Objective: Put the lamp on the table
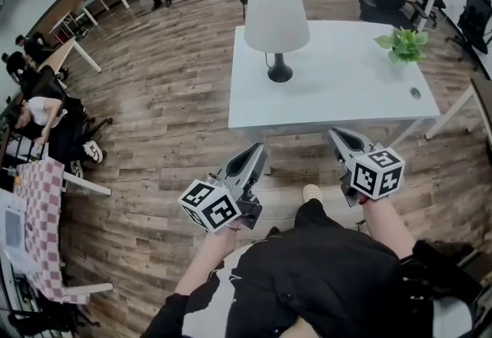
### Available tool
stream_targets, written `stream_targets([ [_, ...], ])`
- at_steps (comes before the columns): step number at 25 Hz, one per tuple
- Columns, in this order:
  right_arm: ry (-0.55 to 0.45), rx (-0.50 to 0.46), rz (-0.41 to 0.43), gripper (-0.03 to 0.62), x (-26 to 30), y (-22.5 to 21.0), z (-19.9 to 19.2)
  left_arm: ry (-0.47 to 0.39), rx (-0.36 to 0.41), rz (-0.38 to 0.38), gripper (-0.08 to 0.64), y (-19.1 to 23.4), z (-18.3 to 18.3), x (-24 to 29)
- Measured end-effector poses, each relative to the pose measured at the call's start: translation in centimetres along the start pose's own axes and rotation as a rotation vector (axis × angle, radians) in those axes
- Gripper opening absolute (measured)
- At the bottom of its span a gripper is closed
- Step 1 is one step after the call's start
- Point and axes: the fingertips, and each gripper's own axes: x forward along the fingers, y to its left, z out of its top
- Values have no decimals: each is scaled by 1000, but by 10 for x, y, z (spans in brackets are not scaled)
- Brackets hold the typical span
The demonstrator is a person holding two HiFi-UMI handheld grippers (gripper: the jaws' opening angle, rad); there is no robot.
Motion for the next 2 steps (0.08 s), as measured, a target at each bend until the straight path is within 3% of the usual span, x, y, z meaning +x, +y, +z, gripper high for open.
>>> stream_targets([
  [2,0,-3,-1,21,-1,1,-1,-3,0,3,14,0,0,-1],
])
